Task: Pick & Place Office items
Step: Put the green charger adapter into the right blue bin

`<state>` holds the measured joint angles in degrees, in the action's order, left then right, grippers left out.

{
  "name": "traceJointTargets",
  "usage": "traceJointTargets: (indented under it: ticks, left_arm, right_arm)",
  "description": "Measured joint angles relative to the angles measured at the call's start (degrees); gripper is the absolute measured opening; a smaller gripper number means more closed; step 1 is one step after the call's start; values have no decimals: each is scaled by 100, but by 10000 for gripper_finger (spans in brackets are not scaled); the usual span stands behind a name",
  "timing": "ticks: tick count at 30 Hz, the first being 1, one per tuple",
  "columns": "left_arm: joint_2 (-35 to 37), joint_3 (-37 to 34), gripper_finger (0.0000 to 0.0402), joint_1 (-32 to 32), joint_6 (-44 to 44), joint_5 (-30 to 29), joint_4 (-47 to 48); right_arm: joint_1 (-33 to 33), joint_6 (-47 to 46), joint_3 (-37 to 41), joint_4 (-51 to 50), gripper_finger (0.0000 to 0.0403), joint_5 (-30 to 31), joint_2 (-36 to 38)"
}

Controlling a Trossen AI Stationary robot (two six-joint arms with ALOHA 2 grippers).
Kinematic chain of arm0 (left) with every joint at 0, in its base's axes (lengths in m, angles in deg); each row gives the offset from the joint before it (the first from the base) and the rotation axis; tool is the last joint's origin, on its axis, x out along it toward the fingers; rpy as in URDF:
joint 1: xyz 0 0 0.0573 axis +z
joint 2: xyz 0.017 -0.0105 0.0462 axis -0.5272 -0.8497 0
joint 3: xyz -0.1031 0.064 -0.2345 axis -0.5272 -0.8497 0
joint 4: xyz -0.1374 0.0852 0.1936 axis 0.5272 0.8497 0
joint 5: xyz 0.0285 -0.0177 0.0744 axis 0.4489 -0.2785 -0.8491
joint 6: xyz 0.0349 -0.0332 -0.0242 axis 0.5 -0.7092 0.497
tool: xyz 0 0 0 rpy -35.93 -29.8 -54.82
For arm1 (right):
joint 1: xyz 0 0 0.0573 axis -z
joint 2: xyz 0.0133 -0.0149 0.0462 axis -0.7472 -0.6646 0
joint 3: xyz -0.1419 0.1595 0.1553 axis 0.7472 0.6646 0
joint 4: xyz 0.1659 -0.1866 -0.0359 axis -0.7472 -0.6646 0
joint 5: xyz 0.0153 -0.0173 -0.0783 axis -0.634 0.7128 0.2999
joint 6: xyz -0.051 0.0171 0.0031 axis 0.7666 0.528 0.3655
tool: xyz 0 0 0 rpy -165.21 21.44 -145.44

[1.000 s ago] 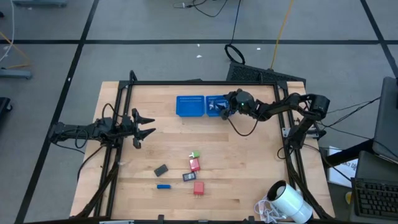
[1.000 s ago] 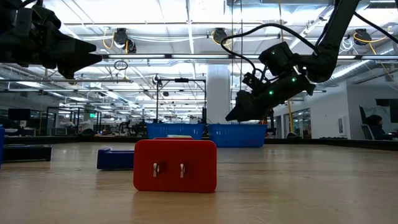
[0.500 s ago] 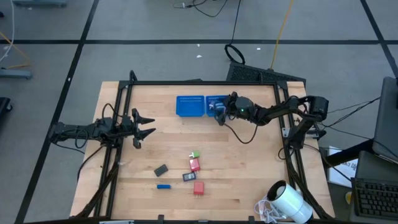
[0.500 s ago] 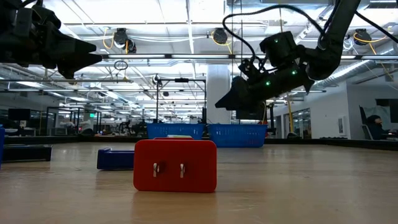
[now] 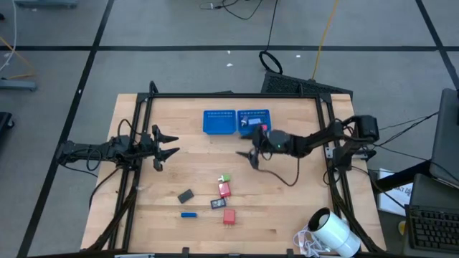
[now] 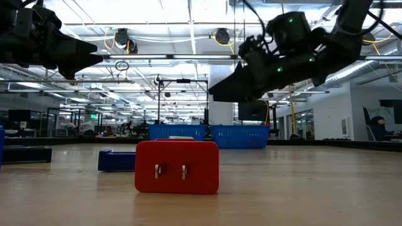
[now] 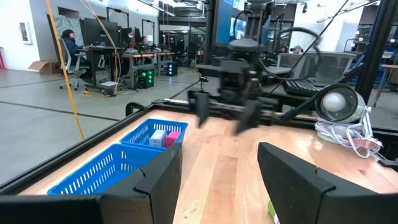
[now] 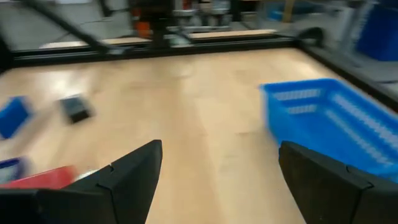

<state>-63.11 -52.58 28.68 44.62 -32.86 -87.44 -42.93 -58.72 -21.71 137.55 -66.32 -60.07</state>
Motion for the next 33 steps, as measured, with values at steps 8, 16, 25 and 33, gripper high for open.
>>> traceJointTargets:
  ticks: [8, 16, 25, 33]
  left_arm:
    - [-2, -1, 214, 0, 0, 0, 0]
    - [-2, -1, 214, 0, 0, 0, 0]
    - [-2, -2, 214, 0, 0, 0, 0]
    - [-2, -2, 214, 0, 0, 0, 0]
  right_arm:
    - [-1017, -6, 0, 330, 309, -16, 1]
    - [-1993, 215, 0, 1017, 309, -16, 0]
    - [-2284, 176, 0, 2897, 309, 25, 1]
    - [-2289, 77, -85, 2653, 309, 354, 1]
